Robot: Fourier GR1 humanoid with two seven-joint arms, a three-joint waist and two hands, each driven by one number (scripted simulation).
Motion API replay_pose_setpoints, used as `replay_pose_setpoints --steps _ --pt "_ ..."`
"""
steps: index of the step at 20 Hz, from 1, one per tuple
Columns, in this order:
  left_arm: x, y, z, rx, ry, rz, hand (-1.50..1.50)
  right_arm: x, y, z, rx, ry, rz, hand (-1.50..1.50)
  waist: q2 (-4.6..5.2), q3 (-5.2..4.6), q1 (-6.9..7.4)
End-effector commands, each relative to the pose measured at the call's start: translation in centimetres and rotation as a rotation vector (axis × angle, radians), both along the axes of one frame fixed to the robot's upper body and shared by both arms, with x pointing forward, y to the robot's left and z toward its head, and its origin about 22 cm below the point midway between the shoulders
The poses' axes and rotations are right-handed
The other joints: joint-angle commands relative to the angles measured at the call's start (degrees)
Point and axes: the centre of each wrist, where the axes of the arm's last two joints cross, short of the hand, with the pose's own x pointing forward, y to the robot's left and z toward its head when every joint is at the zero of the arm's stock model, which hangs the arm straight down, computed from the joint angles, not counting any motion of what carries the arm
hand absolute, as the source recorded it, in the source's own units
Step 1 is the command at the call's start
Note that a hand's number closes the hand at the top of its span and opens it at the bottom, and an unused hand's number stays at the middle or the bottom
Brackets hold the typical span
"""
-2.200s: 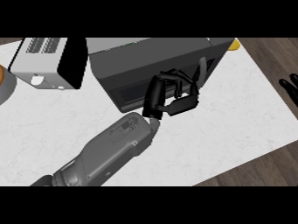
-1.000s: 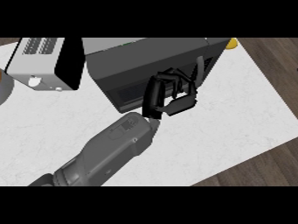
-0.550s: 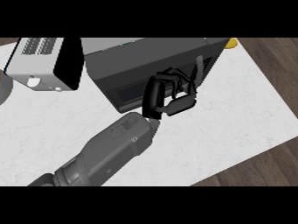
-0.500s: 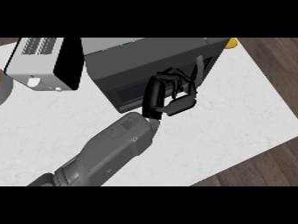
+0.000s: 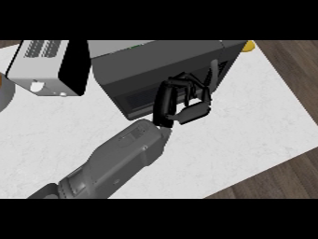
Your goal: Pick up the milk, place it into the microwave and close the microwave
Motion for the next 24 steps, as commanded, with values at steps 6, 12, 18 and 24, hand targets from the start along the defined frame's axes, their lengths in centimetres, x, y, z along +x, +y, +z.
replay_pose_setpoints --steps 6,12,18,24 --pt "2.2 0.7 0.8 0.0 0.022 0.066 1.5 0.0 -0.6 0.6 -0.004 0.012 0.036 -1.5 0.77 -0.07 -0.47" --pt "2.3 0.5 1.1 -0.007 0.023 0.059 1.5 0.0 -1.0 1.4 -0.021 0.009 0.039 -1.5 0.63 -0.09 -0.5" --pt "2.0 0.4 0.3 0.058 -0.017 0.023 1.5 0.1 -0.3 1.8 -0.016 -0.005 0.102 -1.5 0.74 0.09 -0.45" --pt "2.3 1.1 -0.8 0.142 0.03 0.101 1.5 0.1 -0.1 1.8 -0.001 -0.005 0.16 -1.5 0.44 0.24 0.12"
